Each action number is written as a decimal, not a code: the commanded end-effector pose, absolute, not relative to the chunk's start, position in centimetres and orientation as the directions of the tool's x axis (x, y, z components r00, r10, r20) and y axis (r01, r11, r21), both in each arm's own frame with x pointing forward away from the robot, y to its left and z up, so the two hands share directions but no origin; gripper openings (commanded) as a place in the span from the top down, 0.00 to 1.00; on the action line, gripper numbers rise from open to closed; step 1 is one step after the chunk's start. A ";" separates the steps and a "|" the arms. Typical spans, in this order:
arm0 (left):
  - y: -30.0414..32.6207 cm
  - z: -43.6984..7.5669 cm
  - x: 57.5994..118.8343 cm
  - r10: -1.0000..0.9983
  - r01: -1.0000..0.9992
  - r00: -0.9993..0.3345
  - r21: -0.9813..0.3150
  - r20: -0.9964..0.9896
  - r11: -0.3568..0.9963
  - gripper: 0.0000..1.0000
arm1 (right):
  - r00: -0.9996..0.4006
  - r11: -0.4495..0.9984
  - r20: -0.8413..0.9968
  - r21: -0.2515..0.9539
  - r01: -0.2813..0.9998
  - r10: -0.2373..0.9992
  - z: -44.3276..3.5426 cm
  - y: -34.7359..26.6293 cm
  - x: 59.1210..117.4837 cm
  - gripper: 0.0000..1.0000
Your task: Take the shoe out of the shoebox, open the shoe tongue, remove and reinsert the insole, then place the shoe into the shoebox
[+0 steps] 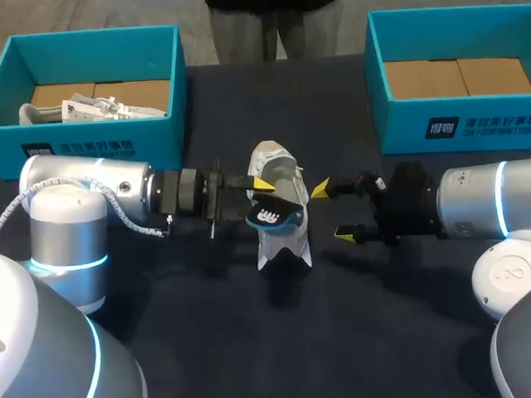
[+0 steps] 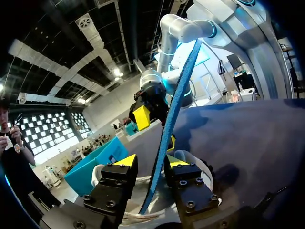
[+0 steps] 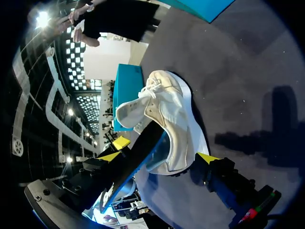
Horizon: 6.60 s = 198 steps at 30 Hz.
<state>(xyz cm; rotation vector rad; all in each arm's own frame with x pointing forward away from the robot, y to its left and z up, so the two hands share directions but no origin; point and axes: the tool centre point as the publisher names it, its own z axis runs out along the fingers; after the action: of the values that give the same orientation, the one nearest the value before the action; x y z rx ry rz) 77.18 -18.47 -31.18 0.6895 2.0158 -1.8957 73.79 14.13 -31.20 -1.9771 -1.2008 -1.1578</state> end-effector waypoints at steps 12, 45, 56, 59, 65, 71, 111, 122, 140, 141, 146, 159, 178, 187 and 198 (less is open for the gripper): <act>-18.1 -31.2 76.4 0.180 0.529 -0.840 -0.846 -0.511 0.068 1.00 | 0.233 -0.454 0.875 -0.017 0.891 0.424 -31.1 14.3 73.8 0.00; -18.2 -32.4 77.6 0.203 0.544 -0.831 -0.832 -0.517 0.108 0.67 | 0.233 -0.454 0.875 -0.017 0.891 0.424 -31.1 14.3 73.8 0.00; -18.1 -32.5 76.4 0.251 0.558 -0.819 -0.817 -0.515 0.145 1.00 | 0.233 -0.454 0.875 -0.017 0.891 0.424 -31.1 14.3 73.8 0.00; -18.1 -32.9 76.7 0.251 0.559 -0.820 -0.814 -0.514 0.160 1.00 | 0.233 -0.454 0.875 -0.017 0.891 0.424 -31.1 14.3 73.8 0.00; -18.5 -34.1 77.7 0.265 0.574 -0.811 -0.795 -0.521 0.196 1.00 | 0.233 -0.454 0.875 -0.017 0.891 0.424 -31.1 14.3 73.8 0.00; -18.4 -35.0 78.7 0.251 0.562 -0.822 -0.800 -0.511 0.212 1.00 | 0.233 -0.454 0.875 -0.017 0.891 0.424 -31.1 14.3 73.8 0.00; -18.1 -34.9 78.8 0.287 0.590 -0.801 -0.775 -0.526 0.225 0.64 | 0.233 -0.454 0.875 -0.017 0.891 0.424 -31.1 14.3 73.8 0.00; -18.3 -32.9 77.4 0.294 0.615 -0.779 -0.766 -0.555 0.185 0.71 | 0.233 -0.454 0.875 -0.017 0.891 0.424 -31.1 14.3 73.8 0.00; -18.5 -35.2 78.0 0.342 0.606 -0.781 -0.768 -0.523 0.209 1.00 | 0.233 -0.454 0.875 -0.017 0.891 0.424 -31.1 14.3 73.8 0.00; -18.5 -35.4 78.1 0.342 0.603 -0.783 -0.769 -0.520 0.212 1.00 | 0.233 -0.454 0.875 -0.017 0.891 0.424 -31.1 14.3 73.8 0.00; -18.1 -36.2 78.8 0.332 0.590 -0.796 -0.773 -0.507 0.235 1.00 | 0.233 -0.454 0.875 -0.017 0.891 0.424 -31.1 14.3 73.8 0.00; -18.3 -34.3 77.9 0.317 0.611 -0.780 -0.766 -0.540 0.199 0.70 | 0.233 -0.454 0.875 -0.017 0.891 0.424 -31.1 14.3 73.8 0.00; -18.9 -35.0 77.9 0.389 0.625 -0.757 -0.757 -0.526 0.192 1.00 | 0.233 -0.454 0.875 -0.017 0.891 0.424 -31.1 14.3 73.8 0.00; -18.5 -36.5 79.2 0.386 0.625 -0.762 -0.746 -0.520 0.231 1.00 | 0.233 -0.454 0.875 -0.017 0.891 0.424 -31.1 14.3 73.8 0.00; -18.6 -34.9 78.4 0.373 0.645 -0.747 -0.735 -0.550 0.208 0.69 | 0.233 -0.454 0.875 -0.017 0.891 0.424 -31.1 14.3 73.8 0.00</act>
<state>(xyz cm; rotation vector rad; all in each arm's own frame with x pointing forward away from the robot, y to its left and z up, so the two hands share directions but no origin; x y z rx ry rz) 78.86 -18.82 -35.29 0.9660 2.2353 -1.5635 73.80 14.13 -31.20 -1.9771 -1.2008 -1.1578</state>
